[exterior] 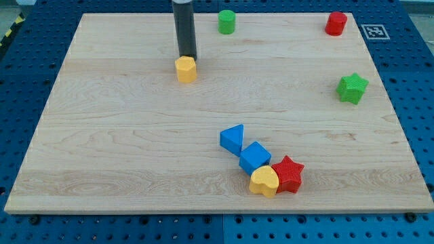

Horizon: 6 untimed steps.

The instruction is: Move the yellow hexagon towards the group of blocks

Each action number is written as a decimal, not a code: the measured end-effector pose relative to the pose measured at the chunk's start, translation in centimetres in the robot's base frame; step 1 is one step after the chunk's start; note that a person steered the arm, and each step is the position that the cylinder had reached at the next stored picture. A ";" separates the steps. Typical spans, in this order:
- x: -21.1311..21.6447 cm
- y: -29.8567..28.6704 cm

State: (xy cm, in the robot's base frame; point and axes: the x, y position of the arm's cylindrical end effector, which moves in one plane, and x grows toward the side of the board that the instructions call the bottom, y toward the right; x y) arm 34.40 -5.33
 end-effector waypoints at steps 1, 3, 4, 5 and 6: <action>2.9 0.3; 6.4 -2.7; 8.1 -6.2; 8.9 -7.4; 10.0 -8.1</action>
